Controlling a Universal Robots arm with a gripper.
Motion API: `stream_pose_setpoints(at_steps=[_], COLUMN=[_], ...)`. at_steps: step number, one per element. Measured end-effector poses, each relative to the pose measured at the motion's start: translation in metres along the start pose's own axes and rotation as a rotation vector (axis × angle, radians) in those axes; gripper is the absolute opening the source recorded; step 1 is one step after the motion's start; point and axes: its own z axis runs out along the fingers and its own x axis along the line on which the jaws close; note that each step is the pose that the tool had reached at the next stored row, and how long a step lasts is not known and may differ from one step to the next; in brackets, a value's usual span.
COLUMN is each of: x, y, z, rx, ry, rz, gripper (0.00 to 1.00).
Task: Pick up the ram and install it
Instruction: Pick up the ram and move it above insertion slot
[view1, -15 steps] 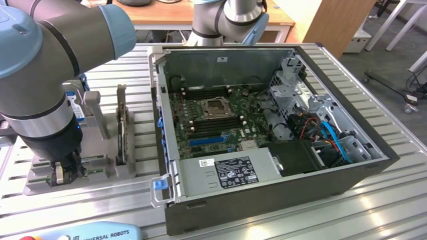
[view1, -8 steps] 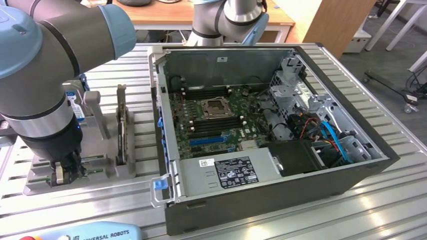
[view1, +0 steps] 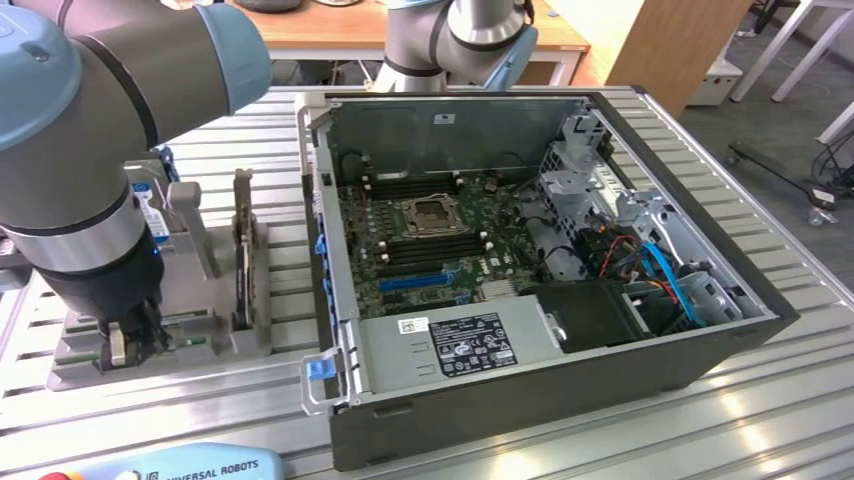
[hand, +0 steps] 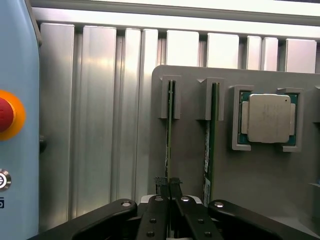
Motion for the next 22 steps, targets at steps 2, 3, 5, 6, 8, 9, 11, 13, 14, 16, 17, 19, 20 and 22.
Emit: stream_pose_setpoints(at_steps=[2, 3, 5, 6, 8, 9, 11, 13, 14, 16, 17, 19, 20, 22], x=[0.0, 0.0, 0.0, 0.0, 0.0, 0.0, -0.001, -0.001, -0.001, -0.001, -0.001, -0.001, -0.001, -0.001], y=[0.0, 0.0, 0.0, 0.0, -0.0001, -0.0001, -0.0001, -0.0001, -0.0001, 0.0001, 0.0001, 0.0003, 0.0004, 0.0006], z=[-0.0023, -0.0038, -0.0071, -0.0091, -0.0133, -0.0155, -0.0203, -0.0255, -0.0282, -0.0338, -0.0368, -0.0432, -0.0461, -0.052], rx=[0.0001, 0.0, 0.0001, 0.0001, 0.0001, 0.0001, 0.0001, 0.0001, 0.0001, 0.0001, 0.0001, 0.0001, 0.0001, 0.0001], ry=[0.0, 0.0, -0.0001, 0.0, 0.0, -0.0001, -0.0001, -0.0001, 0.0, -0.0001, 0.0, -0.0001, -0.0001, -0.0001], rz=[0.0, 0.0, 0.0, 0.0, 0.0, 0.0, 0.0, 0.0, 0.0, 0.0, 0.0, 0.0, 0.0, 0.001], gripper=[0.12, 0.12, 0.12, 0.12, 0.12, 0.12, 0.12, 0.12, 0.12, 0.12, 0.12, 0.12, 0.12, 0.12])
